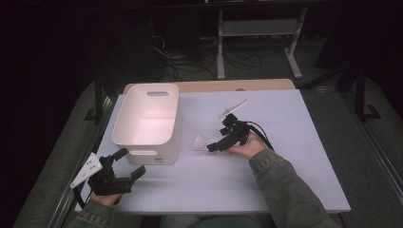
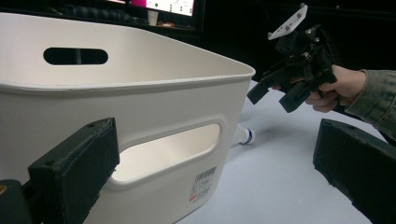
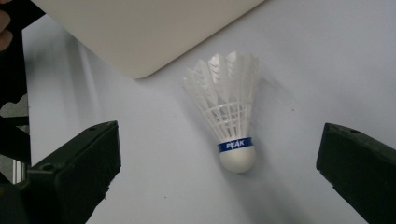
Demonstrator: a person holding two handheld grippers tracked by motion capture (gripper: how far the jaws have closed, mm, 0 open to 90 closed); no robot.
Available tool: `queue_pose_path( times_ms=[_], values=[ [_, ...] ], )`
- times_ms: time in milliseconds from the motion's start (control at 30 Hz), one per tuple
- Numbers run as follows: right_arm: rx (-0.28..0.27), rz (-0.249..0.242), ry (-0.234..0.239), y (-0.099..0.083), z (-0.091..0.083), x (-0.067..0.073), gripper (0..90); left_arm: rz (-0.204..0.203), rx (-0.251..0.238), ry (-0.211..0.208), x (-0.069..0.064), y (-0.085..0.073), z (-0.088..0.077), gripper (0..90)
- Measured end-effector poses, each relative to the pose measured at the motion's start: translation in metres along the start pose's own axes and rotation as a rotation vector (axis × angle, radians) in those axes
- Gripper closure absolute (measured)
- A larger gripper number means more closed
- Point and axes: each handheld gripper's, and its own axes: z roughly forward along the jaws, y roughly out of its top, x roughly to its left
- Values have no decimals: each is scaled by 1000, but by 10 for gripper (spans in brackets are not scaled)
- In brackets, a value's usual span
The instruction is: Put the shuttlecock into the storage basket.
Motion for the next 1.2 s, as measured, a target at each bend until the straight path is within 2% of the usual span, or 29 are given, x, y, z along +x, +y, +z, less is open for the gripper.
queue_pose_path(
  times_ms=[333,400,500,633,867,1200],
  values=[
    [14,29,2,-3,7,-20,0,-1,0,1,0,0,0,0],
    [9,28,15,-4,8,-22,35,1,2,1,0,0,0,0],
    [0,34,27,-4,9,-24,42,1,1,1,0,0,0,0],
    [8,25,43,-5,13,-27,81,-1,0,1,0,0,0,0],
    [39,-47,36,-6,21,-27,134,-3,-2,0,0,0,0,0],
    [62,-76,61,-8,30,-28,199,-4,-2,-1,0,0,0,0]
  ],
)
